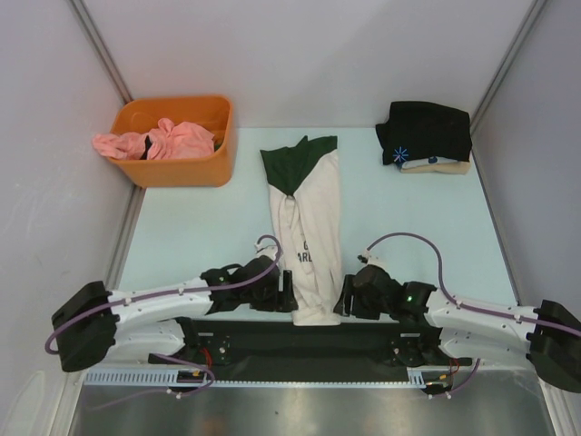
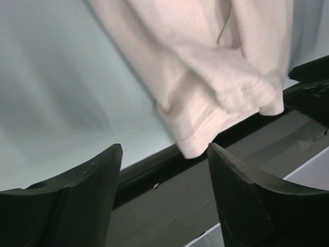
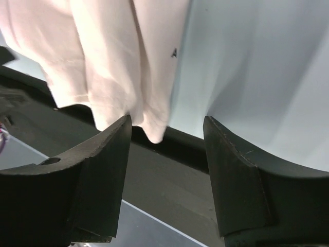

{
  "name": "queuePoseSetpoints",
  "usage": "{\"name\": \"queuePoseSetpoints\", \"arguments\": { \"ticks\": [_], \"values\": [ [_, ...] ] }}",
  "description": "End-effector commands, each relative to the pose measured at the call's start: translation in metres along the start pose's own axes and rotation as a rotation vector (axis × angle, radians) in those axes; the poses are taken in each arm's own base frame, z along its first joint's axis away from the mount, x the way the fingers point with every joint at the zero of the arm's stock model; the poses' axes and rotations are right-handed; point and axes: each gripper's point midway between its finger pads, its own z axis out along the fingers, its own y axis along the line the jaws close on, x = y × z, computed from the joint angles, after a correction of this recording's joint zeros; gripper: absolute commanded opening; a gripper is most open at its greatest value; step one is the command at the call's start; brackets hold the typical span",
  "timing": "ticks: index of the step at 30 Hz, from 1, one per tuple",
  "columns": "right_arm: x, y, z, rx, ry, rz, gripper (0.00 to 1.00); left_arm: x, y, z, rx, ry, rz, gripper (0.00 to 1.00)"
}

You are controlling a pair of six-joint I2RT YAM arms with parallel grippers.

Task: Fold and stack the t-shirts
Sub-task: Fold the tshirt

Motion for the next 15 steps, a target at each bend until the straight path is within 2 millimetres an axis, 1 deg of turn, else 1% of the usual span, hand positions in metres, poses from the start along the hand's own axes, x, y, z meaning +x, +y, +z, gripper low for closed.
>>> {"name": "queuePoseSetpoints", "arguments": {
  "ticks": [1, 2, 4, 5, 7, 8, 9, 10, 11, 12, 13, 14, 15],
  "values": [
    [-0.005, 0.011, 0.006, -0.059, -0.013, 0.018, 0.62, -0.009, -0.029, 0.013, 0.124, -0.017, -0.053, 0.77],
    [-0.004, 0.011, 0.007, -0.058, -0.011, 0.019, 0.62, -0.011, -0.035, 0.016, 0.155, -0.026, -0.057, 0.77],
    [-0.003, 0.010, 0.010, -0.064, -0.008, 0.018, 0.61, -0.006, -0.032, 0.024, 0.142, -0.008, -0.065, 0.78],
    [-0.003, 0.010, 0.010, -0.070, -0.005, 0.022, 0.58, -0.007, -0.033, 0.027, 0.145, -0.008, -0.067, 0.77],
    [-0.001, 0.010, 0.013, -0.082, -0.002, 0.025, 0.52, -0.005, -0.031, 0.033, 0.131, 0.001, -0.069, 0.68],
    [0.000, 0.012, 0.014, -0.090, 0.002, 0.024, 0.48, -0.004, -0.031, 0.034, 0.131, 0.002, -0.070, 0.62],
    [0.001, 0.011, 0.014, -0.094, 0.003, 0.025, 0.45, -0.002, -0.027, 0.036, 0.126, 0.000, -0.071, 0.44],
    [0.000, 0.016, 0.015, -0.119, -0.003, 0.018, 0.43, -0.008, -0.033, 0.035, 0.159, -0.031, -0.080, 0.29],
    [0.000, 0.019, 0.014, -0.138, -0.003, 0.009, 0.36, -0.010, -0.035, 0.035, 0.183, -0.046, -0.087, 0.19],
    [0.001, 0.023, 0.013, -0.154, -0.004, -0.007, 0.31, -0.005, -0.031, 0.035, 0.193, -0.047, -0.091, 0.00],
    [0.001, 0.025, 0.011, -0.165, -0.006, -0.008, 0.25, -0.008, -0.038, 0.030, 0.229, -0.067, -0.093, 0.00],
    [0.001, 0.026, 0.010, -0.169, -0.008, -0.012, 0.14, -0.008, -0.037, 0.028, 0.228, -0.078, -0.090, 0.00],
    [0.000, 0.028, 0.008, -0.177, -0.010, -0.017, 0.05, -0.010, -0.038, 0.025, 0.226, -0.088, -0.090, 0.00]
  ]
}}
